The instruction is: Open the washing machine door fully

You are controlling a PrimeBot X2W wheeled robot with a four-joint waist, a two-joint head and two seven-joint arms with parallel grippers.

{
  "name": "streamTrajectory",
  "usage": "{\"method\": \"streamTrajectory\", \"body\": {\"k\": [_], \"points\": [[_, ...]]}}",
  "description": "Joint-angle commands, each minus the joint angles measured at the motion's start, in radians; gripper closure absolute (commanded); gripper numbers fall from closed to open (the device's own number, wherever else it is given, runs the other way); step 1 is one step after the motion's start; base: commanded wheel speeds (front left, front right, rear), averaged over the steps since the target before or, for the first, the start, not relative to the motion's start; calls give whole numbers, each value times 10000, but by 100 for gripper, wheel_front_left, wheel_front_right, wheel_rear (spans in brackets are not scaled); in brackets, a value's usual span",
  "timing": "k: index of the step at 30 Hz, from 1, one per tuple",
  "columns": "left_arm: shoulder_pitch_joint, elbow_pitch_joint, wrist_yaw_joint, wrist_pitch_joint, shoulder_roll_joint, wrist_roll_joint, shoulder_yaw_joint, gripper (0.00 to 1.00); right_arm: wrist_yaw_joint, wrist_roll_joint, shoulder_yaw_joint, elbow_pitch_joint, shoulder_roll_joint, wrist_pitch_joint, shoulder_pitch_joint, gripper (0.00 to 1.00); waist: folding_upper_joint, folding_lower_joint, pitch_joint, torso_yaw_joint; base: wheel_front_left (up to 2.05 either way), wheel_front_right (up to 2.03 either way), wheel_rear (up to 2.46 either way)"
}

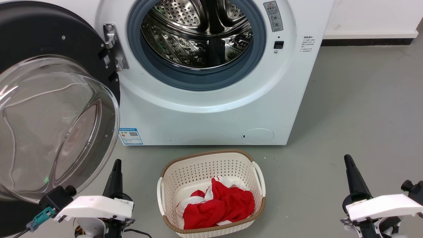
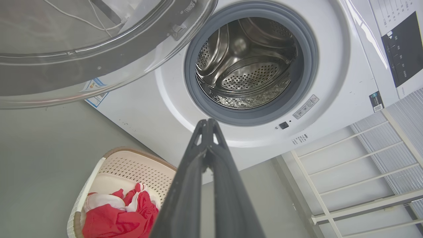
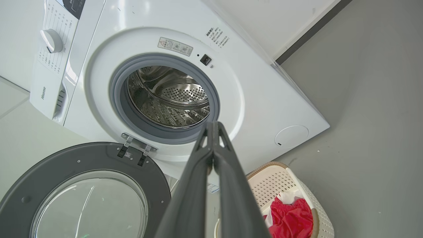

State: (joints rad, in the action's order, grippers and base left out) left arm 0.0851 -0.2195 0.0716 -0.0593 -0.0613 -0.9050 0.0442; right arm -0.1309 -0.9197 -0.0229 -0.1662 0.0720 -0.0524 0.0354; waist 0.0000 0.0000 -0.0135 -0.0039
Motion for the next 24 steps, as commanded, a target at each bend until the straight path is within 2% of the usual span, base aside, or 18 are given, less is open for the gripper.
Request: {"method": "streamTrajectory", "body": {"k": [1, 24], "points": [[219, 67, 96, 84, -19, -357, 76, 100, 0, -394, -41, 41, 74, 63, 214, 100, 0, 0, 2, 1, 0, 0, 0], [263, -58, 287, 733, 31, -2924, 323, 100, 1, -3016, -227, -264, 78, 556, 435, 100, 0, 0, 34, 13, 0, 0, 0]]}}
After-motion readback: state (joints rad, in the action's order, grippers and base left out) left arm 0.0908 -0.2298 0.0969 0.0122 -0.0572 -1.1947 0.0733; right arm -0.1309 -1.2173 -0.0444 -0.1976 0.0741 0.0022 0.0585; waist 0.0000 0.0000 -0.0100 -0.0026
